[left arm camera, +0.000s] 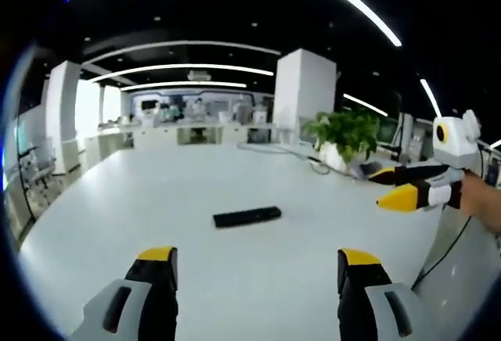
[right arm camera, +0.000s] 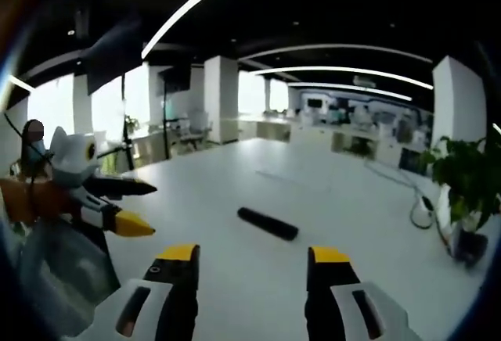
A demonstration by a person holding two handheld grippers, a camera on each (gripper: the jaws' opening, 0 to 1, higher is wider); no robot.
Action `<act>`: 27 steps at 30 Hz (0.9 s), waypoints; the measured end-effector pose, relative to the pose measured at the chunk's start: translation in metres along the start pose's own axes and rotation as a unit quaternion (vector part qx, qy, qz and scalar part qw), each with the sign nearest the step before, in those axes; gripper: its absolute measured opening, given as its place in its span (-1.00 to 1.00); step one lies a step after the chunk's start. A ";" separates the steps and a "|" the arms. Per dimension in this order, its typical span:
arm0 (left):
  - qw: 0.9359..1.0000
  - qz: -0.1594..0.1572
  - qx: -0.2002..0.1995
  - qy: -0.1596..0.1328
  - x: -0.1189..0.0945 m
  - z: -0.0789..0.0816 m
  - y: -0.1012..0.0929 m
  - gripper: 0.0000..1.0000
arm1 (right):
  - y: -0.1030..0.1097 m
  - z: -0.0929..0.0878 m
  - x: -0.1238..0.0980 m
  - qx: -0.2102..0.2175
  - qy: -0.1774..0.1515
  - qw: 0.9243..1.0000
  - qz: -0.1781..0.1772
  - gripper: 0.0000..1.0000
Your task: Press the specified remote control buttons in sequence, fully releasing each button before pressing the next.
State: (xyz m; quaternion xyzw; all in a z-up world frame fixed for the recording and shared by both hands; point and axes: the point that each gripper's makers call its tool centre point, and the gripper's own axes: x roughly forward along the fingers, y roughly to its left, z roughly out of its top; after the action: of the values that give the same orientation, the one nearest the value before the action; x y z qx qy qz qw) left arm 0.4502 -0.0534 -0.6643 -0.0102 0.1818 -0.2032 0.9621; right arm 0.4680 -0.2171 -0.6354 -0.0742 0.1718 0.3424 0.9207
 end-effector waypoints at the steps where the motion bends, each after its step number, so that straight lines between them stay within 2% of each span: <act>1: 1.000 0.000 0.000 0.000 0.000 0.000 0.000 0.72 | 0.000 0.001 0.000 -0.004 0.000 1.000 -0.001 0.05; 6: 1.000 -0.004 0.003 0.002 0.002 -0.004 -0.002 0.71 | 0.000 0.005 0.000 -0.008 -0.006 1.000 -0.002 0.04; 10: 1.000 -0.006 0.007 0.000 0.002 -0.004 -0.004 0.71 | -0.002 0.001 0.002 -0.005 -0.005 1.000 -0.005 0.03; 21: 1.000 -0.002 0.002 0.001 0.001 -0.005 -0.001 0.71 | 0.001 -0.015 0.009 0.003 0.006 1.000 -0.004 -0.01; 27: 1.000 -0.006 0.000 0.007 0.002 -0.007 -0.003 0.70 | 0.006 -0.028 0.012 0.004 0.026 1.000 0.002 -0.04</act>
State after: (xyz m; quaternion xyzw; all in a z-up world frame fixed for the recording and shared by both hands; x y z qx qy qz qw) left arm 0.4479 -0.0562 -0.6716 -0.0098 0.1883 -0.2089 0.9596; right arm 0.4652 -0.2122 -0.6662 -0.0791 0.1969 0.3417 0.9155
